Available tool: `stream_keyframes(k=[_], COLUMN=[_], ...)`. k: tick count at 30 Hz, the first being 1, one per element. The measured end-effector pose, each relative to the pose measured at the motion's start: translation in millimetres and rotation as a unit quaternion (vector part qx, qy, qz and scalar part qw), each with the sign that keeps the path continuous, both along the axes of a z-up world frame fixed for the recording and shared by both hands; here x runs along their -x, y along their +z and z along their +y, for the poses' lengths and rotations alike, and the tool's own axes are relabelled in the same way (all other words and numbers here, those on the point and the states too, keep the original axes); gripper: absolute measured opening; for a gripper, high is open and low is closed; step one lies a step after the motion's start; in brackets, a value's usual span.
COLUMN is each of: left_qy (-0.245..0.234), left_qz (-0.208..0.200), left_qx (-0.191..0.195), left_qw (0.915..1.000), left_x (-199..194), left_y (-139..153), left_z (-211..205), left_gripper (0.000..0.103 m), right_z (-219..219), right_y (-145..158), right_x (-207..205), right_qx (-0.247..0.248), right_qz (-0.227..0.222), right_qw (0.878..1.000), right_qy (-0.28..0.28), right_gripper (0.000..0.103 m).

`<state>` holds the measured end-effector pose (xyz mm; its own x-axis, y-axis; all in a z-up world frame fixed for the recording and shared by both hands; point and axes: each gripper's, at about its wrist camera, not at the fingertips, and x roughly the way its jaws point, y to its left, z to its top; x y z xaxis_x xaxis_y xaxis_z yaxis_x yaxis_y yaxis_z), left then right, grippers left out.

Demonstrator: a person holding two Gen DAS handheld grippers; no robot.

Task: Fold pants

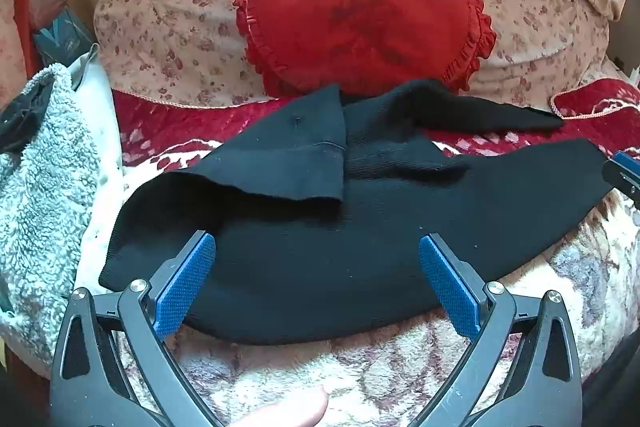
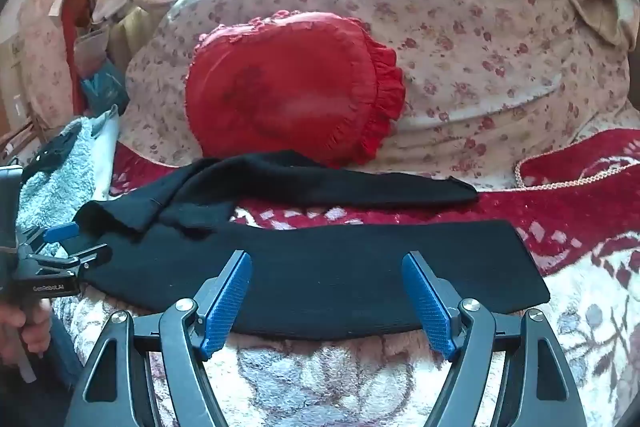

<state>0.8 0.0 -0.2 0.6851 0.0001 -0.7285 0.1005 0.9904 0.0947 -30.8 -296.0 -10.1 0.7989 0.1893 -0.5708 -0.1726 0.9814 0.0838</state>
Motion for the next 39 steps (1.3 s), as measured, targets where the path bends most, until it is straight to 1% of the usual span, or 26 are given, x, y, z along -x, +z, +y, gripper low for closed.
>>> stream_keyframes(k=[1,3,4,5,6,8,9,19,23,29,36,39], left_qy=[-0.004,-0.005,-0.004,-0.005,-0.005,-0.004,-0.004,-0.001,0.001,0.002,-0.001,0.000], left_qz=[-0.007,-0.004,-0.003,-0.003,0.000,0.002,0.003,0.007,0.007,0.009,0.006,0.007], left_qx=[0.003,0.005,0.007,0.008,0.011,0.015,0.018,0.021,0.022,0.022,0.015,0.016], left_qw=[1.0000,1.0000,1.0000,1.0000,0.9999,0.9999,0.9998,0.9998,0.9997,0.9997,0.9999,0.9998], left_x=[1.4,2.0,1.8,2.4,0.3,0.0,0.1,-2.6,-2.8,-3.9,-1.9,-1.5], left_y=[0.2,-0.2,0.3,0.6,0.6,-0.9,-1.2,-2.5,-3.4,-6.7,-6.6,-6.9], left_z=[0.0,-1.1,3.5,2.8,3.1,3.0,4.1,8.7,9.9,7.1,3.6,3.8], left_gripper=[0.102,0.102,0.102,0.102,0.102,0.102,0.102,0.102,0.102,0.102,0.102,0.102], right_z=[0.5,-0.6,-8.8,-8.8,-2.9,11.5,12.9,10.1,10.2,10.7,9.4,10.5], right_y=[1.3,5.6,6.8,3.9,0.9,-4.2,-3.7,-4.5,-4.4,-7.6,-0.4,-0.7], right_x=[1.6,6.3,10.2,2.3,-2.2,-1.6,-1.4,-4.5,-6.6,-7.6,-6.4,-7.2], right_qx=[0.004,0.017,0.013,0.011,0.035,0.071,0.075,0.081,0.080,0.090,0.088,0.092], right_qz=[-0.002,-0.008,-0.009,0.001,0.010,0.005,0.005,0.014,0.009,0.016,0.000,0.005], right_qw=[1.000,1.000,1.000,1.000,0.999,0.997,0.997,0.996,0.996,0.995,0.995,0.995], right_qy=[0.007,0.015,0.014,0.006,0.002,-0.004,-0.006,-0.021,-0.031,-0.030,-0.037,-0.037], right_gripper=[0.076,0.076,0.076,0.076,0.076,0.076,0.076,0.076,0.076,0.076,0.076,0.076])
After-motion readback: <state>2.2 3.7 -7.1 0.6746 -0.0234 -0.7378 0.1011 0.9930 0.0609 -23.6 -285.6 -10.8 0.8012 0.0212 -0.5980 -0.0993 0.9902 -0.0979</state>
